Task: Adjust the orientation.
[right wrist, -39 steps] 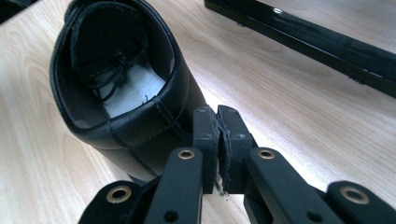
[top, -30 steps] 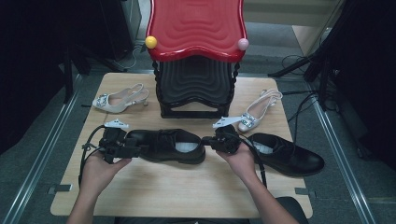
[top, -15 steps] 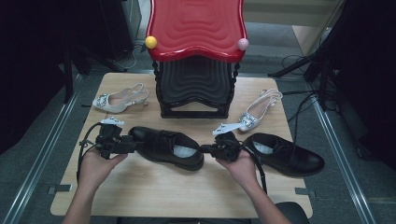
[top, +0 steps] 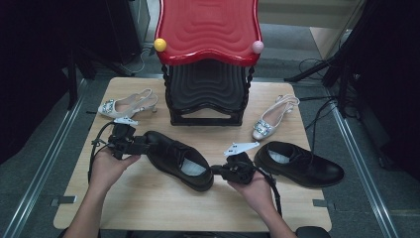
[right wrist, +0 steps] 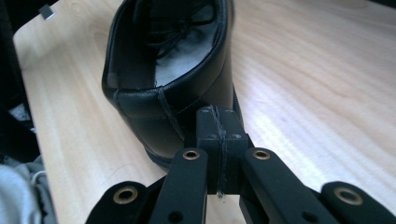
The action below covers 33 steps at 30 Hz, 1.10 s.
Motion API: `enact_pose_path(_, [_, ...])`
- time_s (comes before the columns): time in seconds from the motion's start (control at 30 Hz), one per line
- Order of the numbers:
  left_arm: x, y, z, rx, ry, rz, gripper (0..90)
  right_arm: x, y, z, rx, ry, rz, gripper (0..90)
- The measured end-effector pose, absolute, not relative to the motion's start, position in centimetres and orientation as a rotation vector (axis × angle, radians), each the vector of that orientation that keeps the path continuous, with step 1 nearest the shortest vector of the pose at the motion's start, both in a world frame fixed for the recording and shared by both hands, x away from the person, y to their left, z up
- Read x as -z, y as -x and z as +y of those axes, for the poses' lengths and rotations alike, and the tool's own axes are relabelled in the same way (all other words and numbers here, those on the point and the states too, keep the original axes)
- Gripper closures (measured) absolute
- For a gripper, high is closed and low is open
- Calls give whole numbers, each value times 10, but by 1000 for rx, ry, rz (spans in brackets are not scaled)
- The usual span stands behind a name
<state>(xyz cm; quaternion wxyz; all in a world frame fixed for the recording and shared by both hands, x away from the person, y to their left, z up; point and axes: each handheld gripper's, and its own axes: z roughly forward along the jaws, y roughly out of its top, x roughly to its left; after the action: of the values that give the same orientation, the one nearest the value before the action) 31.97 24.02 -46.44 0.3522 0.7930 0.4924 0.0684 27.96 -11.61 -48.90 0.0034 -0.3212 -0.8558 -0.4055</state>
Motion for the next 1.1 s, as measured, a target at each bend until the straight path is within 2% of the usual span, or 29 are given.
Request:
enact_pose_path(0.33, [467,-326,235,-206,-2071,1263,378,489,-260,-109,1219,935,-2699,900])
enact_pose_path(0.73, [472,-313,242,-189,-2056,1279,449,487,-280,-116,1268,972,-2668,900])
enact_pose_path(0.83, [475,-307,244,-147,-2051,1283,501,488,-285,-113,1262,968,-2679,900])
enact_pose_path(0.93, [479,-300,244,-124,-2059,1276,709,488,-289,-110,1259,961,-2684,900])
enact_pose_path(0.97, [480,-298,244,-112,-2061,1272,753,488,-291,-109,1257,959,-2689,900])
enact_pose_path(1.1, [484,-290,240,-101,-2078,1251,847,488,-297,-106,1255,950,-2684,900])
